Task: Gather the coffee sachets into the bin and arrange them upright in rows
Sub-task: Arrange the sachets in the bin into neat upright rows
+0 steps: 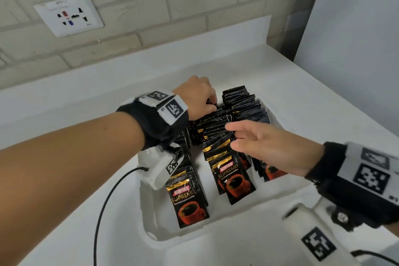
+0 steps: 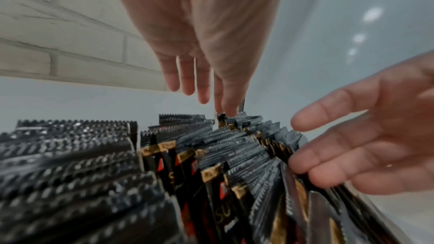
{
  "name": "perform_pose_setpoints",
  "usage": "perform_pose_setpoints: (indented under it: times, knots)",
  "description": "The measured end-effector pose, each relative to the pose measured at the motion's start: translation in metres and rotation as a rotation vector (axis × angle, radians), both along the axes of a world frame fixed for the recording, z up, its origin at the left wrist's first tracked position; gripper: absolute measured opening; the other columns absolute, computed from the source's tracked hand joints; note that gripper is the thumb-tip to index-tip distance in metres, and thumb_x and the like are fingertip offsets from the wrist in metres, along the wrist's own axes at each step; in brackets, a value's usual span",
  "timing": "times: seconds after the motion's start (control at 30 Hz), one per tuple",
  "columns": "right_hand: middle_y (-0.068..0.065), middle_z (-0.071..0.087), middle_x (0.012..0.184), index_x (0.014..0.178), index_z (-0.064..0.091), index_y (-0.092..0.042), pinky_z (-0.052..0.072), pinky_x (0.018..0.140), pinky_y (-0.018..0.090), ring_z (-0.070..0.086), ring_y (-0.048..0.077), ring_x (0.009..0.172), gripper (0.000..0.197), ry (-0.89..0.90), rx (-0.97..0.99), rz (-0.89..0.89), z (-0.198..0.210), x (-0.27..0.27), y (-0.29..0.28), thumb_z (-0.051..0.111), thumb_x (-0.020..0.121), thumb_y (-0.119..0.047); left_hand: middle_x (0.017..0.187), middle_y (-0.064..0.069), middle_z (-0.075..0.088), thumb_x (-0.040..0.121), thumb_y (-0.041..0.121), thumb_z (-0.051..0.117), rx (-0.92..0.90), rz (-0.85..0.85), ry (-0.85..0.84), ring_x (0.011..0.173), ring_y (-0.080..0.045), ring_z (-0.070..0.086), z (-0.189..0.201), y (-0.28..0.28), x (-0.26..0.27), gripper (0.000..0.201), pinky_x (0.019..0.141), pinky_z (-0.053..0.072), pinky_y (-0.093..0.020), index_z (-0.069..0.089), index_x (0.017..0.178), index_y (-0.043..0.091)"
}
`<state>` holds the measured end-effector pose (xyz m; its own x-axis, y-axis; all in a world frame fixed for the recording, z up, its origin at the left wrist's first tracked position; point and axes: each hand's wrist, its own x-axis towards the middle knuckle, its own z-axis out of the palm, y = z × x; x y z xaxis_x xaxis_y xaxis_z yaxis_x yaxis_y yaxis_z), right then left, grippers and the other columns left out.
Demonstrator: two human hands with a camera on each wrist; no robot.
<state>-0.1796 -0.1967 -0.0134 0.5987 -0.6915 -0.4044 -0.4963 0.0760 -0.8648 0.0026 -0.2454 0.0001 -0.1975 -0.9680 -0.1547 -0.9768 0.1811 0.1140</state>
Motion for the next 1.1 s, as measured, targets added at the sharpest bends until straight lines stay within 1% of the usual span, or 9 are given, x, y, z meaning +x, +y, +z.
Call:
perform_pose_setpoints:
  times: [0.13,0.43,0.53,0.63,0.73,0.83,0.93,1.0,1.1]
  knots:
    - [-0.004,0.030,0.149,0.142,0.030,-0.022,0.024,0.108,0.023,0.025,0.007,0.137,0.052,-0.018,-0.009,-0.014,-0.005,0.002,0.004,0.049,0.093,-0.020,0.133,-0.004,0.043,0.095,0.032,0.050,-0.002,-0.023,-0.089,0.122,-0.023,0.033,-0.005,-0.013,-0.009,0.030,0.102,0.035,-0.035,0.062,0.119,0.018]
    - [-0.005,0.032,0.147,0.139,0.032,-0.025,0.025,0.102,0.020,0.024,0.010,0.138,0.051,-0.034,0.031,-0.050,-0.015,0.000,0.005,0.051,0.093,-0.022,0.130,-0.001,0.047,0.094,0.032,0.051,-0.009,-0.011,-0.140,0.122,-0.023,0.034,-0.012,-0.027,-0.022,0.028,0.097,0.035,-0.033,0.066,0.114,0.020]
    - [-0.002,0.035,0.146,0.139,0.032,-0.027,0.026,0.105,0.023,0.026,0.011,0.137,0.052,-0.018,0.040,-0.038,-0.018,0.002,0.005,0.052,0.092,-0.024,0.130,-0.002,0.047,0.095,0.030,0.051,-0.009,-0.030,-0.163,0.122,-0.024,0.035,-0.011,-0.028,-0.024,0.027,0.097,0.034,-0.033,0.066,0.114,0.018]
    - [0.003,0.040,0.141,0.139,0.031,-0.028,0.027,0.104,0.025,0.031,0.011,0.133,0.053,0.010,0.036,-0.015,-0.022,0.002,0.004,0.053,0.091,-0.028,0.133,-0.001,0.045,0.095,0.032,0.049,-0.016,-0.081,-0.242,0.124,-0.024,0.035,-0.010,-0.026,-0.025,0.029,0.099,0.032,-0.034,0.064,0.117,0.020]
    - [0.000,0.036,0.144,0.140,0.030,-0.027,0.027,0.102,0.022,0.030,0.013,0.134,0.054,0.007,0.053,-0.005,-0.023,0.004,0.005,0.053,0.091,-0.026,0.135,0.001,0.044,0.095,0.035,0.049,-0.006,-0.120,-0.327,0.125,-0.023,0.034,-0.009,-0.025,-0.025,0.029,0.100,0.031,-0.035,0.063,0.119,0.025]
    - [0.011,0.040,0.143,0.140,0.031,-0.028,0.036,0.097,0.022,0.035,0.025,0.134,0.053,0.023,0.070,0.013,-0.024,0.006,0.007,0.053,0.091,-0.026,0.136,0.002,0.042,0.095,0.036,0.049,0.024,-0.128,-0.373,0.127,-0.023,0.032,-0.007,-0.024,-0.024,0.028,0.101,0.029,-0.035,0.061,0.119,0.028]
    - [0.027,0.038,0.139,0.139,0.030,-0.029,0.041,0.099,0.034,0.035,0.041,0.127,0.053,0.041,0.069,0.029,-0.022,0.007,0.008,0.053,0.091,-0.029,0.137,0.002,0.043,0.095,0.036,0.049,0.025,-0.130,-0.392,0.126,-0.023,0.033,-0.003,-0.022,-0.025,0.027,0.101,0.028,-0.037,0.062,0.117,0.028]
    - [0.025,0.037,0.141,0.141,0.026,-0.028,0.039,0.098,0.029,0.038,0.037,0.127,0.056,0.025,0.037,0.011,-0.021,0.008,0.008,0.051,0.091,-0.031,0.137,0.001,0.044,0.095,0.036,0.048,0.033,-0.094,-0.368,0.126,-0.023,0.034,0.003,-0.021,-0.026,0.028,0.102,0.028,-0.038,0.061,0.119,0.028]
    - [0.005,0.029,0.150,0.145,0.016,-0.026,0.026,0.098,0.019,0.032,0.006,0.127,0.061,-0.022,-0.024,-0.051,-0.017,0.013,0.006,0.048,0.093,-0.034,0.142,-0.003,0.040,0.097,0.026,0.046,0.025,0.033,-0.135,0.128,-0.024,0.037,0.021,-0.015,-0.022,0.035,0.104,0.030,-0.036,0.050,0.131,0.024]
